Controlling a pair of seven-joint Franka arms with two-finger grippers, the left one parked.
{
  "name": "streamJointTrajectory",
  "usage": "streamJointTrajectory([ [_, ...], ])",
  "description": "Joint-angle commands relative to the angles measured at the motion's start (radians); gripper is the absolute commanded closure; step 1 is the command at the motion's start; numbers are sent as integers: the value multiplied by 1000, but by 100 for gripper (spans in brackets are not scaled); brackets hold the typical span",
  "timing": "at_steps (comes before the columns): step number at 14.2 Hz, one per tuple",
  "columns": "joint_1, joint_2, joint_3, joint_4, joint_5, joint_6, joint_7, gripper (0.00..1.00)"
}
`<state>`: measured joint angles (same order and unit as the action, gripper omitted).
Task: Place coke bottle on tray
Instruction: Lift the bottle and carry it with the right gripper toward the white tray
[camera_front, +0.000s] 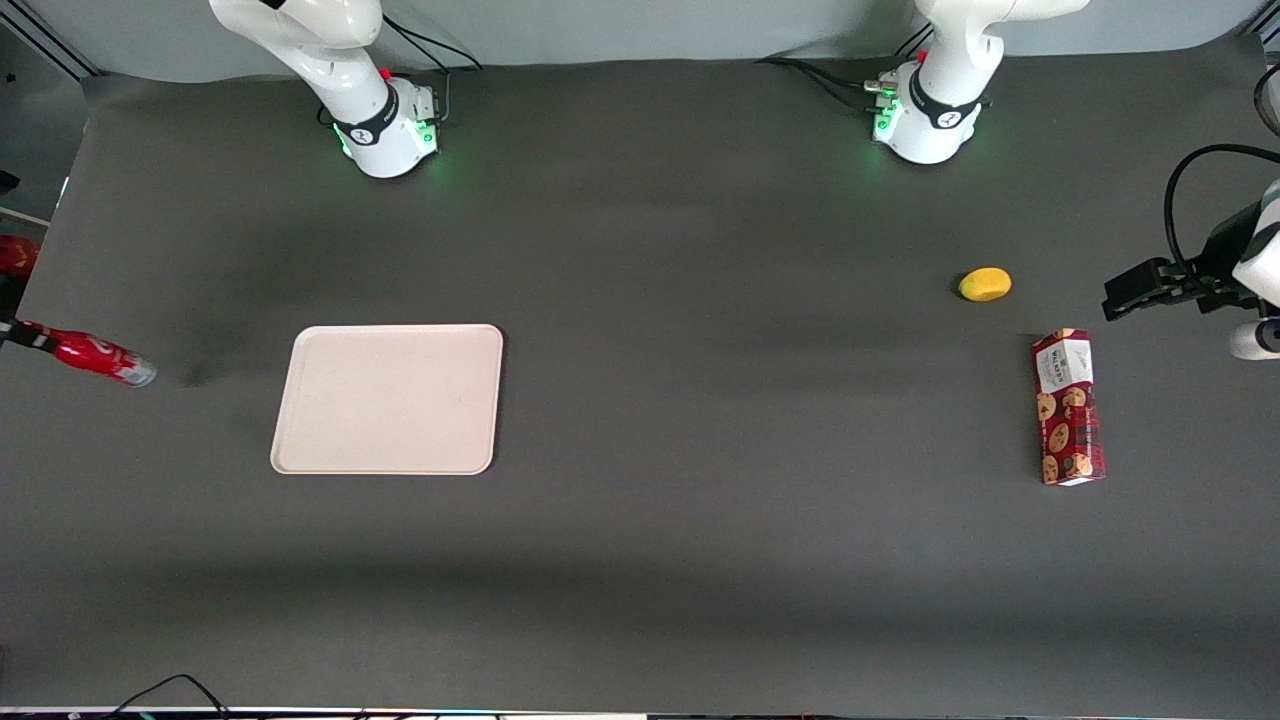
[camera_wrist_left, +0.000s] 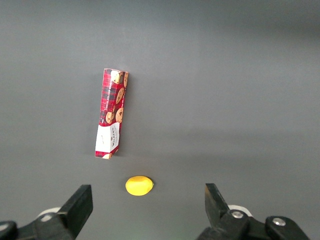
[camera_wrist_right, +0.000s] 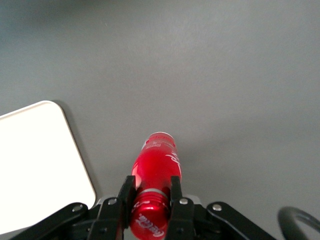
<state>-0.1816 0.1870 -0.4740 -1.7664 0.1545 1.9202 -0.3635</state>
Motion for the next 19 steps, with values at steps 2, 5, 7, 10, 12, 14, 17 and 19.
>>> streamJointTrajectory([
  [2,1,-104,35,131,-122,-177,92,100],
  [5,1,-141,72,136,-162,-225,121,100],
  [7,1,-144,113,133,-162,-225,135,100],
  [10,1,-155,222,134,-162,-242,214,100],
  [12,1,-159,337,133,-162,-259,306,100],
  [14,1,-158,426,122,-161,-260,342,100],
  [17,4,-137,518,76,-158,-216,380,100],
  [19,7,-123,557,12,-164,-121,434,100],
])
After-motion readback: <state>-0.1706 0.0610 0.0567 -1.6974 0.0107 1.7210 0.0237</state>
